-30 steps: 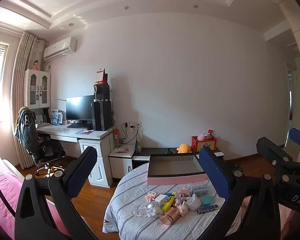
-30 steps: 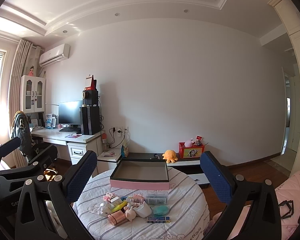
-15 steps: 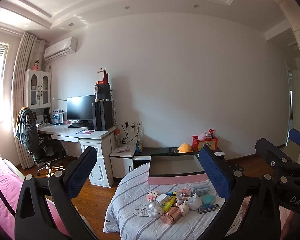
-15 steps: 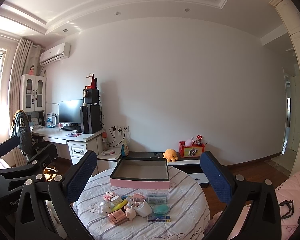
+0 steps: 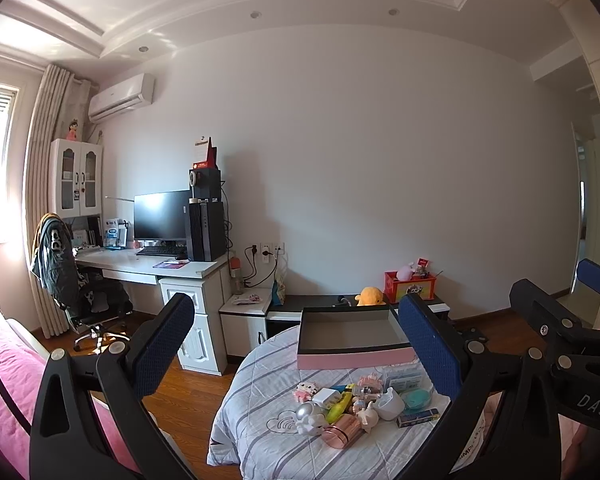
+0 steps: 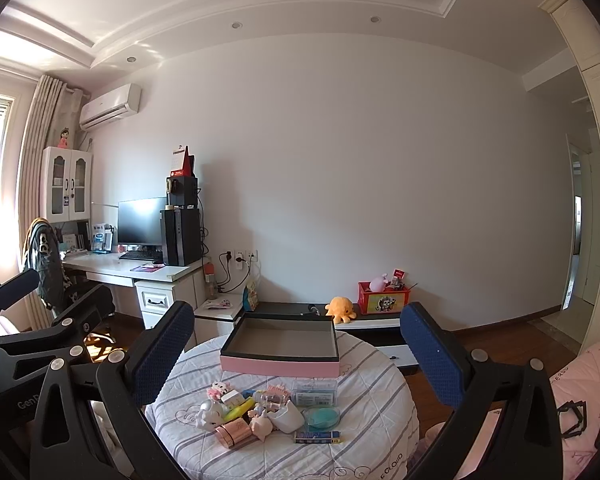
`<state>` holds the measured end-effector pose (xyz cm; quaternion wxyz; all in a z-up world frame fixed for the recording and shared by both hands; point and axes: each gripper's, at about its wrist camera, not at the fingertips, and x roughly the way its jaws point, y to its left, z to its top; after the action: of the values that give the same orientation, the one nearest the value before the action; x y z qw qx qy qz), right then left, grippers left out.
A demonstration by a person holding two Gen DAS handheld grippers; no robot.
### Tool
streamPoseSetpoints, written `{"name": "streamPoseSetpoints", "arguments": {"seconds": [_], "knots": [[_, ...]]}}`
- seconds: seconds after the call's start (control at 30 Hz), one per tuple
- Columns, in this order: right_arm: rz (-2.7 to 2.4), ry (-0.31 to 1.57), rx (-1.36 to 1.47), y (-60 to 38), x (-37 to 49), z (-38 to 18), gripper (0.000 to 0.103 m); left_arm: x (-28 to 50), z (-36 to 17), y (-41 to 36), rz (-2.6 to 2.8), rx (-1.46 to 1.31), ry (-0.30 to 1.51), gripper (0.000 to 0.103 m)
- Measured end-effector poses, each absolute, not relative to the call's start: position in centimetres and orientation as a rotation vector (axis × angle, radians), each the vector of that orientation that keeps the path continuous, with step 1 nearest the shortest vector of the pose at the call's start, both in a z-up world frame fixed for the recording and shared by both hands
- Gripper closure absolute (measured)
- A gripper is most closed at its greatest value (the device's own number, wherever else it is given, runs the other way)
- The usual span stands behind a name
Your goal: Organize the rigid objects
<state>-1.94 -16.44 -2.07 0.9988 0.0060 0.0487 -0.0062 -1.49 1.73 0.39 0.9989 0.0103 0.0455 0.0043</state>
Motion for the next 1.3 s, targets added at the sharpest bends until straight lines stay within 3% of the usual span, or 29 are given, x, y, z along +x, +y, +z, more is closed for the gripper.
{"name": "streamPoseSetpoints", "arguments": {"seconds": [1.3], "knots": [[-0.013, 0.198, 0.031, -17.4, 1.7, -3.8, 0.0, 3.2, -2.3, 0.6, 0.003, 0.051, 0.19, 0.0]]}}
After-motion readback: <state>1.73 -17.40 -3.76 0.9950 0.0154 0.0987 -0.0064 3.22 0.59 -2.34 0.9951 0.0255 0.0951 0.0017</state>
